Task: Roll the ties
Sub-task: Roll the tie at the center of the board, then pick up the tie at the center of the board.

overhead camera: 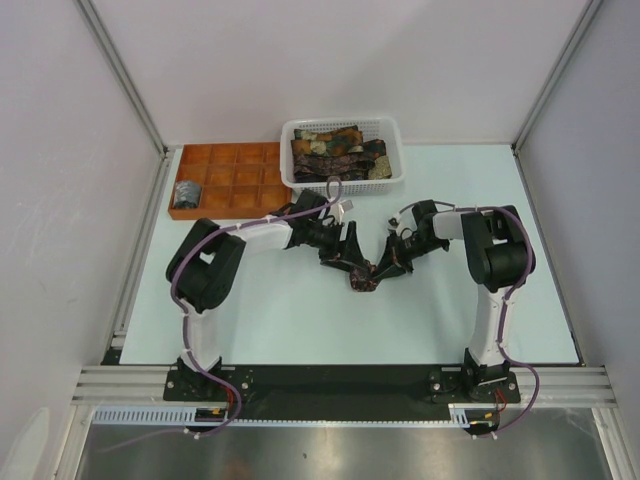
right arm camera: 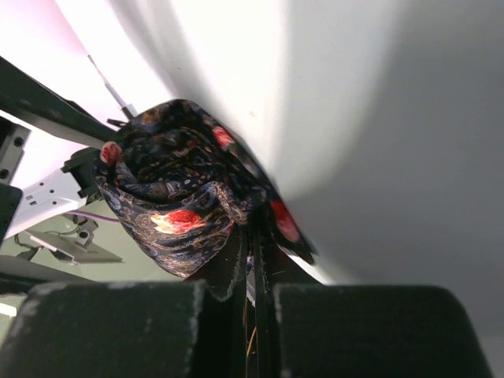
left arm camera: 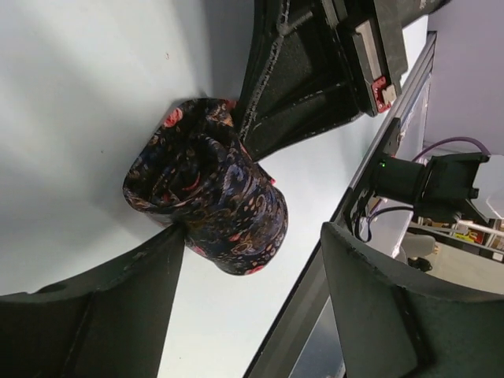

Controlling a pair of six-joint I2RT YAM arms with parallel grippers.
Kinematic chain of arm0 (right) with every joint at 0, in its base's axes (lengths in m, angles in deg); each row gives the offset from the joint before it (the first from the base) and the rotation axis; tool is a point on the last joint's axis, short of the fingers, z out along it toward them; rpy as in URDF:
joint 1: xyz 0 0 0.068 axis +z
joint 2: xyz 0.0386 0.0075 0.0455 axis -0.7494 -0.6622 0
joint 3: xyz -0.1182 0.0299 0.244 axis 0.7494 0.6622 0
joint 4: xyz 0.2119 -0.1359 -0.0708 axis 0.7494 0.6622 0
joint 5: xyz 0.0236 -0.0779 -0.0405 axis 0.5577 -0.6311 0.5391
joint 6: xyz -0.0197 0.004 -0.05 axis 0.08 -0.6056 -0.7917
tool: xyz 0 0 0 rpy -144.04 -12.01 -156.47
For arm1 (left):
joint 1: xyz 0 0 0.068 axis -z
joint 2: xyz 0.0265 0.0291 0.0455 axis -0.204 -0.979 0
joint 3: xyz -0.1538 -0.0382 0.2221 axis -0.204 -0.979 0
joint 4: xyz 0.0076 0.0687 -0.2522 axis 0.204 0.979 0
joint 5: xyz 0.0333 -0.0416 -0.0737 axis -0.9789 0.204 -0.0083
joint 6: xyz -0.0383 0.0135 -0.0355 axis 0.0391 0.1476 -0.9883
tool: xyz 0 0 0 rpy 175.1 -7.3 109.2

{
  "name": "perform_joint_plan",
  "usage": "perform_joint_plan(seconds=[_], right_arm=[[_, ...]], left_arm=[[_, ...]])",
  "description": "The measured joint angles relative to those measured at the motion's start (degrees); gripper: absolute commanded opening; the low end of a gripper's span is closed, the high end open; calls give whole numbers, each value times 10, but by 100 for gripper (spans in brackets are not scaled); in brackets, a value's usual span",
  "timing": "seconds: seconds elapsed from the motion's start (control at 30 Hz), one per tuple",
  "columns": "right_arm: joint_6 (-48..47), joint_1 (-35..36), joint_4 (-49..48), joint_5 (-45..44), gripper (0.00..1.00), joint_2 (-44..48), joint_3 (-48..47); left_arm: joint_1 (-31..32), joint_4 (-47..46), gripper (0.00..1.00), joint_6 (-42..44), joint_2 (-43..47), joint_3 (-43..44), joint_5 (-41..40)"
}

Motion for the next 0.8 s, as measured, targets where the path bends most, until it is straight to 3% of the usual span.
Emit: perform_joint_plan(seconds=[0.33, 0.47, 0.8], right_arm=[[-20, -15, 23, -17, 0, 4, 3], [-21, -15, 24, -18, 0, 4, 3], [-21, -12, 24, -17, 0, 4, 2]], left_arm=[[21, 30, 73, 9, -28, 47, -15], [30, 74, 83, 20, -33, 73, -50], [25, 127, 82, 15, -17, 48, -86]])
